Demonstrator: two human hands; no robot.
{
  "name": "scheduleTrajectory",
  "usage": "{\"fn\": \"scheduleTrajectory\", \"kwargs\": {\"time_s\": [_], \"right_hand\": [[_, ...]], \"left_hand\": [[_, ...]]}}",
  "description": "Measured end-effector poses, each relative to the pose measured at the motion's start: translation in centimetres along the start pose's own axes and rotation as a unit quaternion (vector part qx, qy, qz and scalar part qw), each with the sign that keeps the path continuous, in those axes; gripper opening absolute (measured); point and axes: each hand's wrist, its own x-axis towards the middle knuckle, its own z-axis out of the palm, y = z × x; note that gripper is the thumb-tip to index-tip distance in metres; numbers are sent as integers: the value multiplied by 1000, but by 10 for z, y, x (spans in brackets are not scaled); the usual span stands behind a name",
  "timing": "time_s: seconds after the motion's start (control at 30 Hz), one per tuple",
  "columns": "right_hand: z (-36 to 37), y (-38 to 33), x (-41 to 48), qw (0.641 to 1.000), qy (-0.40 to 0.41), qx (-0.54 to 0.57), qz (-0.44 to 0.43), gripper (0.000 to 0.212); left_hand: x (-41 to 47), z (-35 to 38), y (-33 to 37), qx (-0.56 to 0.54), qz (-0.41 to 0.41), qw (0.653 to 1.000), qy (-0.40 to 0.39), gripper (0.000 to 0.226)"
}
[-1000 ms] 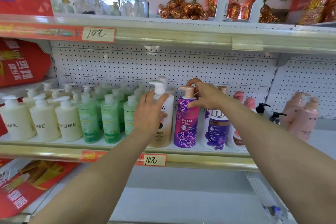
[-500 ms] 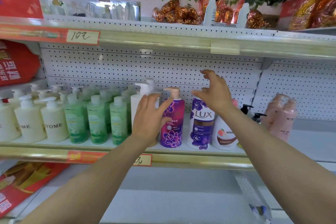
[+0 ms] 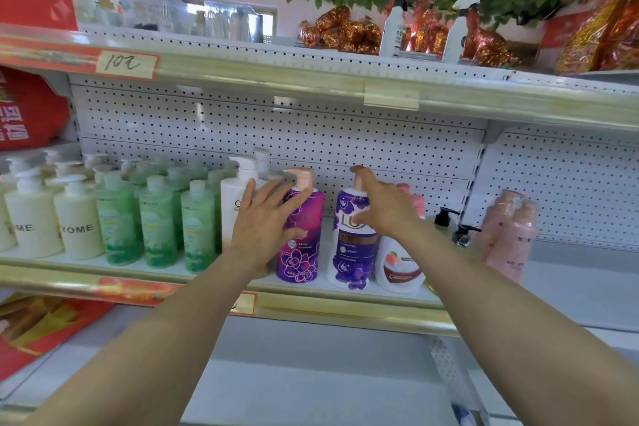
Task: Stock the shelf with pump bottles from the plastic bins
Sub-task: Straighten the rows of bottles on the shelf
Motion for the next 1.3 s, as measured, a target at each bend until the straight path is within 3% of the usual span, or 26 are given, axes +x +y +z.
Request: {"fn": "scheduleTrajectory", "kwargs": {"time_s": [0.3,0.5,0.67,0.9,1.03,1.3], "right_hand": [[-3,9,12,995,-18,95,-30,97],[-2,-2,9,998,-9,58,-21,95],[-5,-4,6,996,-23,91,4,94],[-5,-10,5,994,-37,102,7,93],[-1,-3,5,994,-26,103,8,93],[2,4,9,994,-23,102,-22,96]], "left_hand": [[-1,2,-2,-8,-5,1000,2,82],[-3,11,-2,-29,8,999,37,84],[-5,11,-5,-29,17,998,55,83],[1,6,2,-40,-4,998,44,79],[12,7,13,-9,5,998,55,88],[29,9,20,37,-17,999,3,83]]}}
